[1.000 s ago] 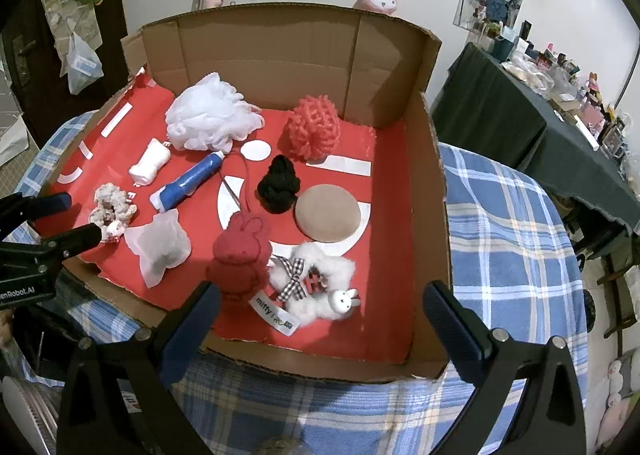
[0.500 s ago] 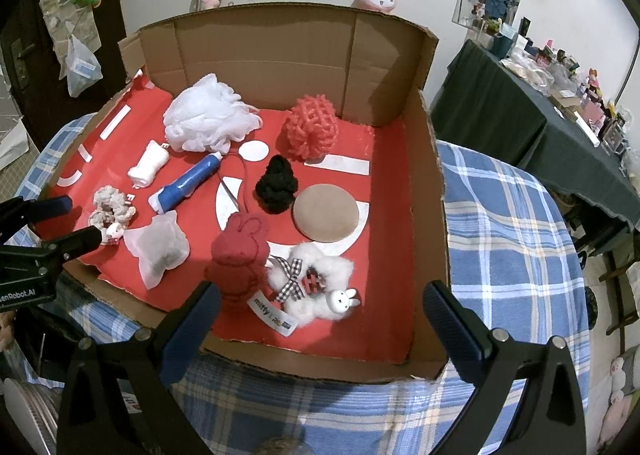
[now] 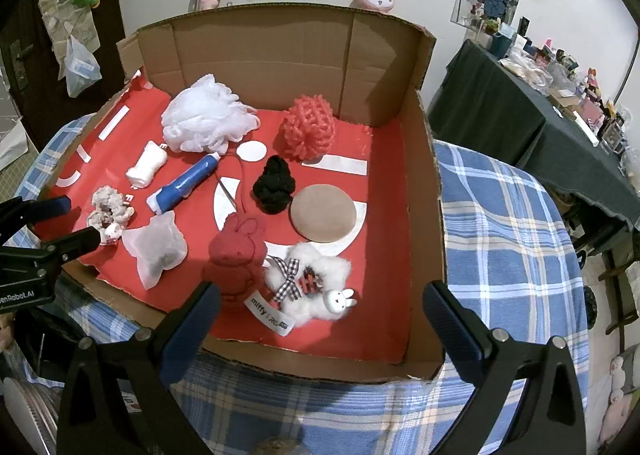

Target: Organize soft objects

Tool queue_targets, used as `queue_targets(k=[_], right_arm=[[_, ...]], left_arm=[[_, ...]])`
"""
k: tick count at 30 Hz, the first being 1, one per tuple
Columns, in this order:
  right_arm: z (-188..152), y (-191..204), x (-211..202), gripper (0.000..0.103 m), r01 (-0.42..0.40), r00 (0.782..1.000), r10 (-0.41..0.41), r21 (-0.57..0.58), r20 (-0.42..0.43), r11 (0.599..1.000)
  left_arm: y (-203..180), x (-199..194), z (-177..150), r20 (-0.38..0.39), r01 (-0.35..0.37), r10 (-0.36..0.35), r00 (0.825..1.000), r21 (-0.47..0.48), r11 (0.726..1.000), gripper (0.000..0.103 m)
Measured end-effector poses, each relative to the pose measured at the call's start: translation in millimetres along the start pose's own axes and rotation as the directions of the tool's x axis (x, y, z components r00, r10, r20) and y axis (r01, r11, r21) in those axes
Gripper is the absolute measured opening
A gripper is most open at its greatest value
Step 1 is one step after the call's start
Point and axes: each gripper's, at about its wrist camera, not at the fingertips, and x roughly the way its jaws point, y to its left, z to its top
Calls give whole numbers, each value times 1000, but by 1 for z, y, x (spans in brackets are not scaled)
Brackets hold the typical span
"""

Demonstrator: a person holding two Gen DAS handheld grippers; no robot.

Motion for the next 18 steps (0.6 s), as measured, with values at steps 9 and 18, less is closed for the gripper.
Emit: queue_targets(k=[9, 18], right_arm=[[0, -2, 0, 103, -5, 1000, 5, 5, 2, 1000], [0, -4, 0, 103, -9, 1000, 9, 6, -1, 1000]], left_arm=[[0, 0, 0, 0, 1, -1, 1000, 1, 1000, 77], [0, 0, 0, -1, 3, -3, 1000, 0, 1000, 77]])
